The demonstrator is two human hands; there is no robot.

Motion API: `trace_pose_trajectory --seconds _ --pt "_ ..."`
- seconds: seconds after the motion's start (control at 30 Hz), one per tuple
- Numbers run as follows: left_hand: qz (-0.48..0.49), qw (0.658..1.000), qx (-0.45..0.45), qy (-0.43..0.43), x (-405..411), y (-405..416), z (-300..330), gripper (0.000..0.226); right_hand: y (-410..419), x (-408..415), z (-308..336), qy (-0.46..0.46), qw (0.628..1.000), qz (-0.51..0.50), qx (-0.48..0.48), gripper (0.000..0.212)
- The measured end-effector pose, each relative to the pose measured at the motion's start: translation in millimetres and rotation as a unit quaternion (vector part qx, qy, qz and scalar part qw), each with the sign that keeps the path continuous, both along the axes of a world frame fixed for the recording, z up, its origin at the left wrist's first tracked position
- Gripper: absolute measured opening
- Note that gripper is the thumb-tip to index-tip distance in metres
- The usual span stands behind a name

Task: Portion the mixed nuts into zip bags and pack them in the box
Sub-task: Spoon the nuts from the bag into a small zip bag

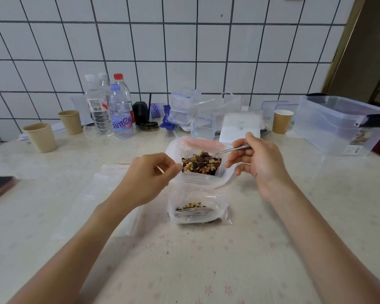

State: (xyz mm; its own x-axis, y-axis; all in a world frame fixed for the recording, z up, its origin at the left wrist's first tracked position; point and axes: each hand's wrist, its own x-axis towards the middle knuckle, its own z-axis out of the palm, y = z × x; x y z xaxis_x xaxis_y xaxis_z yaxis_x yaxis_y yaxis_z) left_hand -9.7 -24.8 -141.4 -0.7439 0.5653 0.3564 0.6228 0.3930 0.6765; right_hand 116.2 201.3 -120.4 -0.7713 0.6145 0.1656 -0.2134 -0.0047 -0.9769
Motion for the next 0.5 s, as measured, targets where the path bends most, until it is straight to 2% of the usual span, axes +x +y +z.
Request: trace_pose_trajectory --seconds 0.13,0.23,0.37,0.5 --pt "-0.062 0.993 -0.097 -0.028 7.9 -1.1 -1.5 0.036 6.1 8.7 9.1 0.009 0.999 0.032 0.014 0.041" --pt "-0.093 0.987 -0.129 -0.025 11.8 0.5 -5.3 0.025 8.1 14.2 14.1 -0.005 0.997 0.059 0.042 0.042" --pt "-0.120 0.986 -0.108 -0.033 13.5 2.8 -5.3 0.016 3.6 19.7 17.9 -0.039 0.988 0.102 0.110 0.043" --pt "-0.138 0.982 -0.052 -0.114 12.7 2.1 -1.5 0.014 -7.6 24.1 20.2 -0.050 0.967 0.129 0.212 0.046"
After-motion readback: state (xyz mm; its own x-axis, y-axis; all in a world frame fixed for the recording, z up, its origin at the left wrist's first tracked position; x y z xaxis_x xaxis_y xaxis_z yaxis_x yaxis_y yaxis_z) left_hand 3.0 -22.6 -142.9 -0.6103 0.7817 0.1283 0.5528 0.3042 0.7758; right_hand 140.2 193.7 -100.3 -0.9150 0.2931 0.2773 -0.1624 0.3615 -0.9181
